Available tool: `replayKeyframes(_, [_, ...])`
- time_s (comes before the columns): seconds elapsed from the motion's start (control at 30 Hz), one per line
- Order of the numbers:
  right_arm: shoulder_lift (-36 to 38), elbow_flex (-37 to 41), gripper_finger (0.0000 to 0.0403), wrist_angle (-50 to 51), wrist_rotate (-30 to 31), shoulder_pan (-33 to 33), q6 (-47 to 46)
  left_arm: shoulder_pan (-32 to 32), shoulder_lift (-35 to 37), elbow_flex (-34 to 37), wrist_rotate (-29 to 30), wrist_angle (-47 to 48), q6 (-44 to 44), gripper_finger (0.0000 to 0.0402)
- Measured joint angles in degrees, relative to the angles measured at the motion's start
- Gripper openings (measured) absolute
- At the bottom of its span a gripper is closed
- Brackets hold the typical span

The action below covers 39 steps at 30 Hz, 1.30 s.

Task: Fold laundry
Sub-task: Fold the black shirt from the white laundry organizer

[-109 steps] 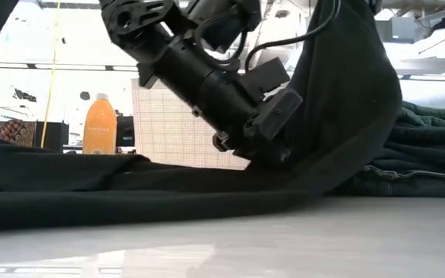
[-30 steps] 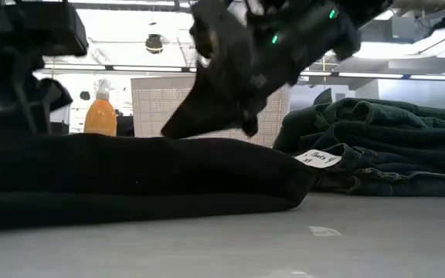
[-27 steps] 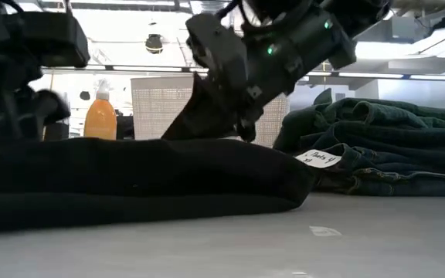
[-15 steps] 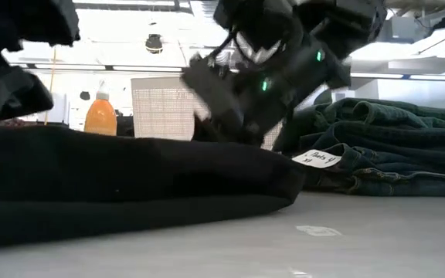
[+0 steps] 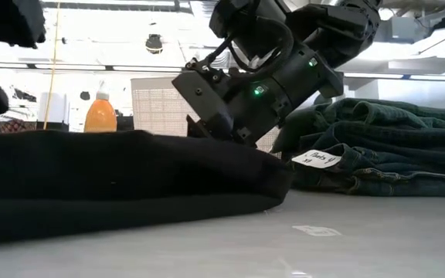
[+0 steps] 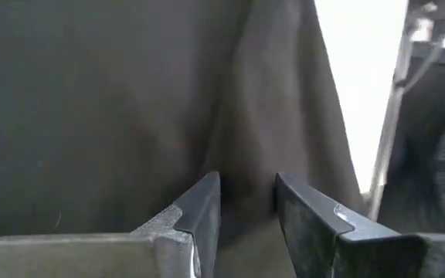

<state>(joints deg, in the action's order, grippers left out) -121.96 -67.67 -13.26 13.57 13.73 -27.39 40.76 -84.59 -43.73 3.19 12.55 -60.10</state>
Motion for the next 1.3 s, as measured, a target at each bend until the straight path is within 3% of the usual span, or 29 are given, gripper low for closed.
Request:
replayKeyframes(0.2, [1.9, 0.2, 0.0018, 2.0, -0.8, -1.1, 1.9, 3.1, -2.0, 0.0, -2.0, -2.0, -6.4, 0.0114])
replayKeyframes(0.37, [3.2, 0.2, 0.0018, 4.9, -1.1, -2.8, 2.0, 8.1, -8.2, 0.0, -11.2, -19.1, -15.1, 0.0114])
replayKeyframes(0.5, [3.6, 0.2, 0.0018, 5.2, -2.4, -3.2, 2.2, 11.9, -12.2, 0.1, -12.0, -34.3, -21.4, 0.0114])
replayKeyframes(0.6, [3.6, 0.0, 0.0018, 5.3, -3.8, -3.6, 2.4, 13.8, -12.5, -1.1, -11.8, -36.1, -24.2, 0.0114])
replayKeyframes(0.77, [3.6, -0.1, 0.0018, 5.6, -5.1, -4.2, 2.4, 15.3, -11.8, -3.4, -13.1, -32.4, -26.2, 0.0114])
replayKeyframes(0.9, [3.6, -0.1, 0.0018, 5.9, -5.0, -4.6, 2.0, 15.4, -10.2, -5.6, -13.0, -23.0, -26.1, 0.0114])
replayKeyframes(1.17, [5.4, 0.0, 0.0018, 5.9, -3.9, -5.4, 2.4, 15.6, -6.5, -15.8, 0.8, 10.3, -18.4, 0.0114])
replayKeyframes(1.3, [9.9, 0.0, 0.0018, 7.6, -3.9, -5.4, 4.6, 15.8, -5.7, -22.7, 5.2, 19.7, -14.1, 0.0114])
